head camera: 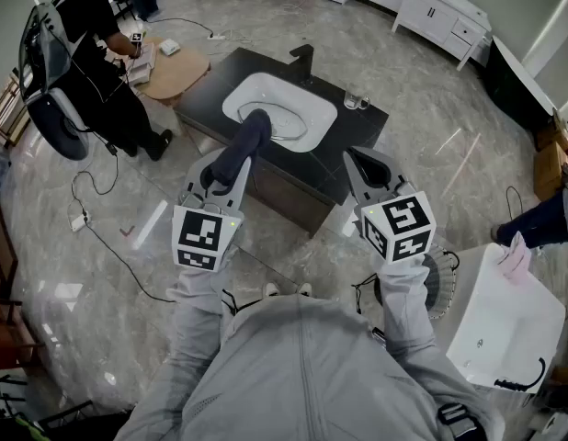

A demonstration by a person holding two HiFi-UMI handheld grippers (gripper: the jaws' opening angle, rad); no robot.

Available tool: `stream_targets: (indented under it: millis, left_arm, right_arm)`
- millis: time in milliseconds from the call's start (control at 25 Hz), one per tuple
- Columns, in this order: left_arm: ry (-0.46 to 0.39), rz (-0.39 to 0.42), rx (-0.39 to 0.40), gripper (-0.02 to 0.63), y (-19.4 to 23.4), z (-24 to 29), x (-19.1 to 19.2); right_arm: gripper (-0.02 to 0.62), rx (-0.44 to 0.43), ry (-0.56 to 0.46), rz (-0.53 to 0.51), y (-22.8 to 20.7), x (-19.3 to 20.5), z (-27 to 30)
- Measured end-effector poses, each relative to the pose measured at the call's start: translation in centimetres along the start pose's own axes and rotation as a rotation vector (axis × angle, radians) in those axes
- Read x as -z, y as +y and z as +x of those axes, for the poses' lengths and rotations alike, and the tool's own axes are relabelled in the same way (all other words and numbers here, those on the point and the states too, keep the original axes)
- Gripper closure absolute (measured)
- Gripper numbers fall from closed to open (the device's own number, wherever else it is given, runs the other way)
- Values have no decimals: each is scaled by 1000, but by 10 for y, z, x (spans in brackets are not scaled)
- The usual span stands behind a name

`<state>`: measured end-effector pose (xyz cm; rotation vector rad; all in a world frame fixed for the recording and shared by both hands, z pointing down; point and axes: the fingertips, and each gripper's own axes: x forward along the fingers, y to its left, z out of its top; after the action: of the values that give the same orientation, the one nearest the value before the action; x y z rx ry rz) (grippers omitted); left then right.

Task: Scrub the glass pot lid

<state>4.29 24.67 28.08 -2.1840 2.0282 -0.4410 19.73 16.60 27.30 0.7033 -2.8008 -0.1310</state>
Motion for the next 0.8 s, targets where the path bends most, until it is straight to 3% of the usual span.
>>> stream_targets:
  millis: [360,800]
  left_arm:
    - [6,15,-2,512,-5,-2,-3]
    - [16,10,20,512,28,4,16]
  right_arm:
    - [566,-3,-4,5,0,4,-6]
    - [566,26,-14,61,5,1,24]
